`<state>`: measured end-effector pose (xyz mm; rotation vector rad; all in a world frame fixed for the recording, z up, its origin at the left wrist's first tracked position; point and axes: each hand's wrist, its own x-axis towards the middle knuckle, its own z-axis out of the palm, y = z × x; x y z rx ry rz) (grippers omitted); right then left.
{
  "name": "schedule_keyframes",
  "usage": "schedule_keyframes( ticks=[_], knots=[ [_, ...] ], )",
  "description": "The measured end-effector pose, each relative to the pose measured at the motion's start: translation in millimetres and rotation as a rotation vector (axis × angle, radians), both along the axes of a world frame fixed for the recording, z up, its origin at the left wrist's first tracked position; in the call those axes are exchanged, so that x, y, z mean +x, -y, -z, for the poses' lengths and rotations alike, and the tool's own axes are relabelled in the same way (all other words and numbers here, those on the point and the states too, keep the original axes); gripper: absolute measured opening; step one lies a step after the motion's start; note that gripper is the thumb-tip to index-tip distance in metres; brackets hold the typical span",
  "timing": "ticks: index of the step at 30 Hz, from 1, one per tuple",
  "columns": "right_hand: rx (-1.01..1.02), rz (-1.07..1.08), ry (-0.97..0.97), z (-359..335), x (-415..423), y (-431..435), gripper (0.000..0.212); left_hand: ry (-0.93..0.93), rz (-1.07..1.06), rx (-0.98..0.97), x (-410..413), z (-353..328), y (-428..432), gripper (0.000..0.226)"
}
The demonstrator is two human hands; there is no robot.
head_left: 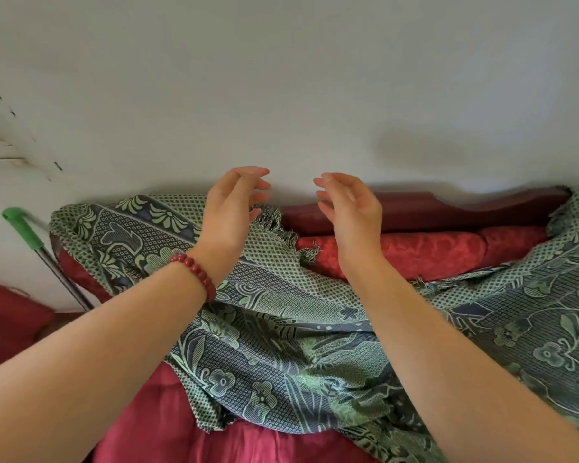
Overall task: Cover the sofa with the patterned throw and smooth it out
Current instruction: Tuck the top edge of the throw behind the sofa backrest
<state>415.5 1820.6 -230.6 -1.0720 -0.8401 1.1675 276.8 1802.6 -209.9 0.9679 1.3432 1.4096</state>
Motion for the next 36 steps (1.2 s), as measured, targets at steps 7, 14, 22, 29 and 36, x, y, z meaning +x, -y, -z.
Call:
schedule_keyframes(
  ticks=[7,14,22,29,36],
  knots=[
    [-0.065,0.012,-0.015,42.8,-6.9,-44.8,0.007,-0.055,0.022,-0.052,-9.8,36.5,-46.4,0.011],
    [-0.108,0.043,0.062,96.7,-26.6,-83.8,0.009,-0.284,0.091,-0.018,-31.3,92.8,-95.8,0.020],
    [-0.153,0.011,0.316,161.4,-47.6,-107.2,0.014,-0.707,0.242,-0.013,-52.9,139.7,-143.6,0.036],
    [-0.174,0.033,0.377,188.5,-62.3,-120.0,0.019,-1.052,0.325,0.036,-69.2,167.3,-159.9,0.045],
    [-0.327,-0.034,0.564,214.2,-66.7,-116.8,0.034,-1.464,0.264,-0.072,-95.6,183.2,-166.4,0.059]
  ],
)
